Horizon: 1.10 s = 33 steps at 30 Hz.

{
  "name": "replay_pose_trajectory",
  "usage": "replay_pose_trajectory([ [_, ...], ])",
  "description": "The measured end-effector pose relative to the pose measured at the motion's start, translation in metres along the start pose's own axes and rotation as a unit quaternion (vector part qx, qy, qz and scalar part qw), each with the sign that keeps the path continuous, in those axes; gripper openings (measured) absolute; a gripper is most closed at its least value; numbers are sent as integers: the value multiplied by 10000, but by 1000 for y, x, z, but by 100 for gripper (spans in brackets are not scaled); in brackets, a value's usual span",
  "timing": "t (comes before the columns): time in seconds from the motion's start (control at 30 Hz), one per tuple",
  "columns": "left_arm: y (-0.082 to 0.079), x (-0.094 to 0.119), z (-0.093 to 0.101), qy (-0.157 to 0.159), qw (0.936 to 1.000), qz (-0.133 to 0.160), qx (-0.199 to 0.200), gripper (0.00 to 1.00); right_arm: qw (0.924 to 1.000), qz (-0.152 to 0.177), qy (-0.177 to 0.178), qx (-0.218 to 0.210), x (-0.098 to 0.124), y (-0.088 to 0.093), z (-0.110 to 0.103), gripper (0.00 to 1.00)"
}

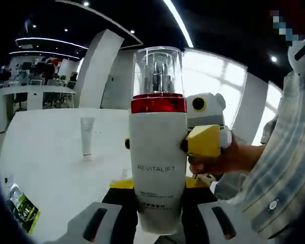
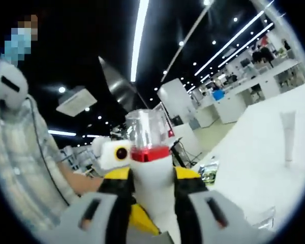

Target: Arrange the skincare products in the storage area until every visible bottle or jar stands upright without overlapping.

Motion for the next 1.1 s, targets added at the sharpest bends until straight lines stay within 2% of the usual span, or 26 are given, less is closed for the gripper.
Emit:
replay_pose_trajectory([
  [0.07, 0, -1, 0, -317, 9994, -144, 19, 31, 9994, 0, 287, -178, -2, 1, 1, 31],
  [0.13, 0, -2, -2, -696, 9969, -260, -252, 31, 9981, 65, 524, -307, -5, 1, 1, 32],
  [0.17, 0, -2, -2, -785, 9960, -321, -288, 31, 9974, 75, 607, -381, -6, 1, 1, 32],
  [0.27, 1, -3, -3, -1278, 9886, -513, -605, 31, 9923, 123, 1013, -709, -11, 3, 1, 33],
  [0.3, 1, -3, -3, -1347, 9865, -545, -753, 31, 9918, 97, 1115, -623, -11, 3, 1, 32],
  [0.33, 2, -4, -1, -1448, 9855, -538, -706, 31, 9896, 126, 1329, -533, -13, 4, -2, 32],
  [0.37, 3, -3, 0, -1491, 9846, -521, -755, 31, 9888, 128, 1388, -539, -14, 5, -4, 31],
  [0.4, 3, -3, 0, -1565, 9827, -524, -835, 31, 9886, 148, 1421, -474, -15, 5, -5, 31],
  [0.47, 5, -3, -1, -1544, 9830, -565, -813, 31, 9893, 83, 1428, -279, -15, 8, -7, 30],
  [0.53, 8, -2, -2, -1524, 9829, -571, -861, 31, 9899, 11, 1389, -276, -13, 8, -7, 29],
  [0.63, 6, -1, 0, -1334, 9857, -486, -903, 31, 9909, 78, 1318, -277, -9, 6, -6, 29],
  [0.7, 4, 0, -1, -1083, 9890, -450, -902, 32, 9926, 43, 1178, -300, -6, 3, -3, 28],
  [0.73, 3, -1, -1, -807, 9927, -402, -800, 32, 9929, 48, 1152, -289, -5, 2, -2, 28],
  [0.77, 3, -1, 0, -694, 9946, -397, -667, 32, 9941, 6, 1057, -251, -4, 0, -1, 28],
  [0.83, 1, -1, 0, -449, 9965, -383, -597, 33, 9957, -45, 910, -152, -3, -4, 0, 28],
  [0.9, -2, 0, 2, -4, 9989, -307, -348, 33, 9979, -203, 613, 97, 0, -8, -1, 28],
  [0.93, -3, 1, 3, 168, 9991, -281, -277, 34, 9982, -199, 551, 102, 3, -11, -1, 28],
  [1.03, -4, 5, 7, 723, 9963, -187, -423, 37, 9998, -49, 206, 41, 10, -17, -1, 28],
  [1.1, -6, 8, 10, 989, 9943, -153, -375, 37, 10000, 49, -46, -30, 16, -20, -1, 28],
])
Point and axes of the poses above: the point that each gripper's makers call its tool centre point, and the gripper's own axes: x roughly backward along the fingers, z roughly to its right, y roughly out of its underside, the point moved 10 cm from there along x, roughly backward along the fingers, and after that the axes turned 11 degrees about x, right-handed, at the moved point
